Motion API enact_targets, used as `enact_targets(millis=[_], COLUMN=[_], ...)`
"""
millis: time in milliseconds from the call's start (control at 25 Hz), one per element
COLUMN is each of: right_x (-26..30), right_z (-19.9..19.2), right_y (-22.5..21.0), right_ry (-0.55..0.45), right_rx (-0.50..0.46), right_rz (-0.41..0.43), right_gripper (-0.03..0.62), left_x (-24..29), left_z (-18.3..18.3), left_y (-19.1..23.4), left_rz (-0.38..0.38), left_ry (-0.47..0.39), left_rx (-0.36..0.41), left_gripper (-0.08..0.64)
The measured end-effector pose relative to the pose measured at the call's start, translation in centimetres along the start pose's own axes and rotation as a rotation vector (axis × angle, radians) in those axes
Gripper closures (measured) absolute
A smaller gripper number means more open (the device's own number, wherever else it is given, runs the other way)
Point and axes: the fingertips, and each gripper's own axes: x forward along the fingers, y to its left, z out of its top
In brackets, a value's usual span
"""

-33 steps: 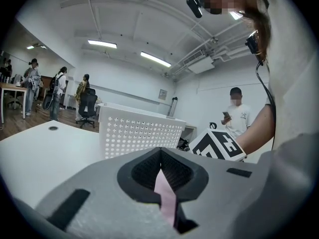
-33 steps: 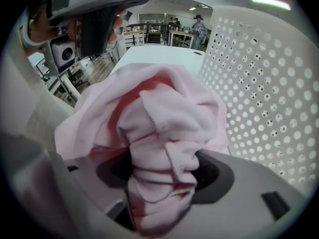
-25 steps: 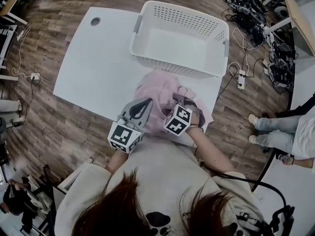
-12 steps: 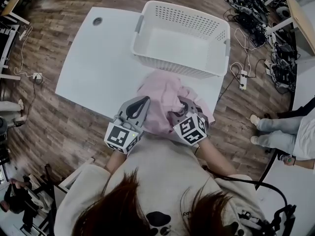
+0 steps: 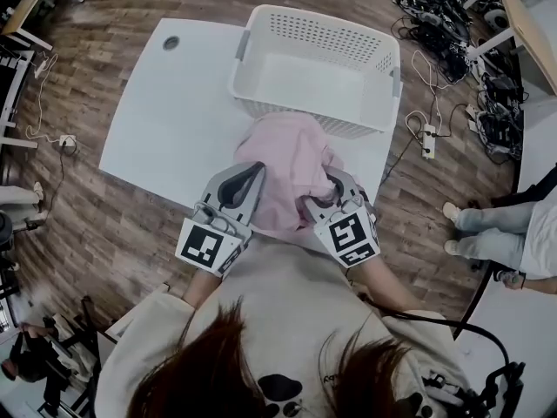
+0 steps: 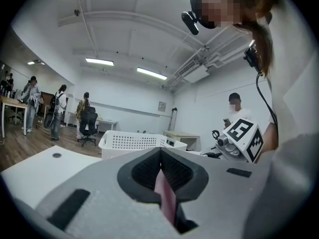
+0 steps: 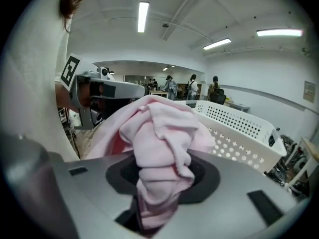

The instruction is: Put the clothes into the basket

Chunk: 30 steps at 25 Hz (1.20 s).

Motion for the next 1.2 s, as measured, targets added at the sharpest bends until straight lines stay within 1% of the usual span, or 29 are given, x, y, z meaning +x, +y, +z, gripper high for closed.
enact_targets(millis=[120,200,680,880,1040,1200], right_x=[-1.0,-1.6,-5.0,-6.7,-7.7,-8.8], right_z=[1.7,2.9,9.4,13.3,15.9,18.5], right_y=[-0.4,-0.8,-4.5,-6.7,-8.8,-11.5], right_ry=[-0.046,-0.067,-0.163,-0.217,-0.253,-0.287], right_rx=[0.034,0.039,-0.001,-0.024,-0.028,-0.051], right_rz=[-0.008,-0.021,-0.086,-0.125,-0.147,-0.193], right_gripper=[0.423,0.423,0.423,0.423,0.423,0.423], left_x=[0.2,0.2,1.6,2.2,2.7,2.9], left_z=[2.8,4.4,12.8,16.8,20.1,22.8], left_y=[-0.2,-0.3,-0.7,-0.7,-0.3,0.7], left_rz=[-0.006,-0.009,-0.038,-0.044,-0.034,-0.002], left_ry=[-0.04,-0.064,-0.157,-0.21,-0.266,-0.303], left_rx=[0.027,0.041,0.15,0.198,0.231,0.277], left_gripper=[0.552,0.552,0.552,0.552,0.552,0.552])
